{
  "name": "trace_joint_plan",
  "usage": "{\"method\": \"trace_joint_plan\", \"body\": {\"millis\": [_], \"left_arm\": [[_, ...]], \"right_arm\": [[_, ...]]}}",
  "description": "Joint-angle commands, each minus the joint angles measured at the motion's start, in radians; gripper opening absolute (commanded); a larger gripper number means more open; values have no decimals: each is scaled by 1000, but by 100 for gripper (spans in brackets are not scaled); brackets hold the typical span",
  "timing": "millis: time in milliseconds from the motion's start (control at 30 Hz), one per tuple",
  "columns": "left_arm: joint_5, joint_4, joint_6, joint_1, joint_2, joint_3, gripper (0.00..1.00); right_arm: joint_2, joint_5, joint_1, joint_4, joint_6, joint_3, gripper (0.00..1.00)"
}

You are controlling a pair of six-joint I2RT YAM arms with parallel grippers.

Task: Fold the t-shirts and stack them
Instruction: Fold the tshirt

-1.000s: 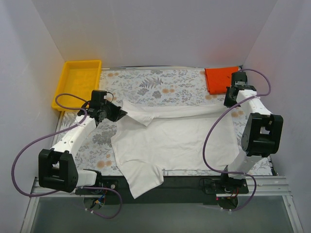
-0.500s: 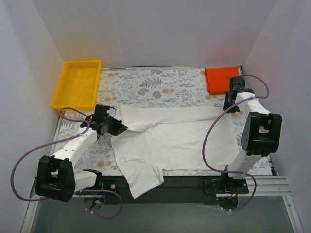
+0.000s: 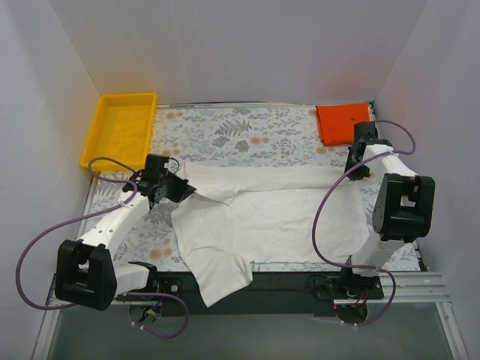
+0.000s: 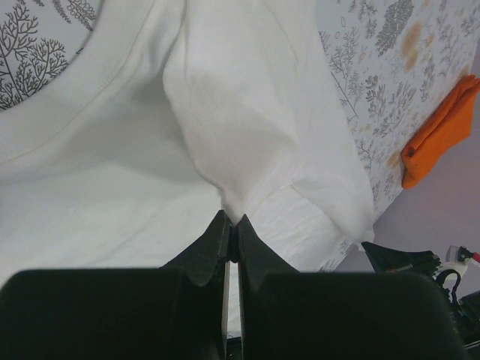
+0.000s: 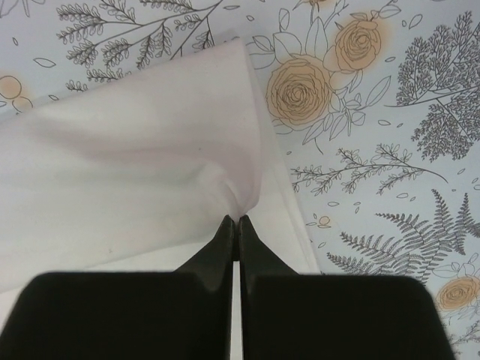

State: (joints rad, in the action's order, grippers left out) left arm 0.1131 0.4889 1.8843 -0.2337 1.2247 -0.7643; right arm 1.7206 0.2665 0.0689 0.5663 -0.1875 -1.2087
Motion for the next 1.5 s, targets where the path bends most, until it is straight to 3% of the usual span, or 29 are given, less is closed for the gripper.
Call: {"method": "trace_joint_plan", "body": {"millis": [0, 333, 700, 767, 800, 833, 900, 933, 1000, 1033, 1133, 1300, 1467], "left_arm": [[-36, 36, -17, -1, -25, -58, 0], [-13, 63, -13, -1, -37, -83, 0], [13, 27, 4, -1, -40, 69, 0], [2, 28, -4, -1, -53, 74, 11], [-16, 30, -8, -1, -56, 66, 24], [-26, 33, -16, -1, -56, 57, 29], [-53, 43, -51, 0, -54, 33, 41], [-88, 50, -68, 7, -50, 1, 54], [-131, 63, -135, 19, -28, -36, 66], [-156, 62, -158, 30, -18, -68, 76], [-167, 24, -273, 54, 42, -115, 87], [-115, -102, -450, 77, 217, -223, 87], [-40, -168, -565, 86, 407, -306, 76]], "right_arm": [[-47, 34, 8, 24, -30, 18, 1], [-56, 45, 11, 32, -46, 35, 1], [-1, 30, 12, 10, -86, 136, 2], [-6, 20, 12, 12, -83, 132, 15], [-12, 22, 12, 12, -84, 123, 21], [-18, 19, 12, 14, -78, 117, 32], [-36, 17, 15, 10, -75, 100, 41], [-39, 10, 17, 12, -63, 74, 48], [-44, 10, 25, 9, -55, 45, 53], [-44, -6, 28, 6, -46, 17, 55], [-35, -39, 51, -17, -27, -12, 54], [8, -142, 118, -71, -10, -37, 50], [65, -251, 157, -131, 26, -49, 44]]}}
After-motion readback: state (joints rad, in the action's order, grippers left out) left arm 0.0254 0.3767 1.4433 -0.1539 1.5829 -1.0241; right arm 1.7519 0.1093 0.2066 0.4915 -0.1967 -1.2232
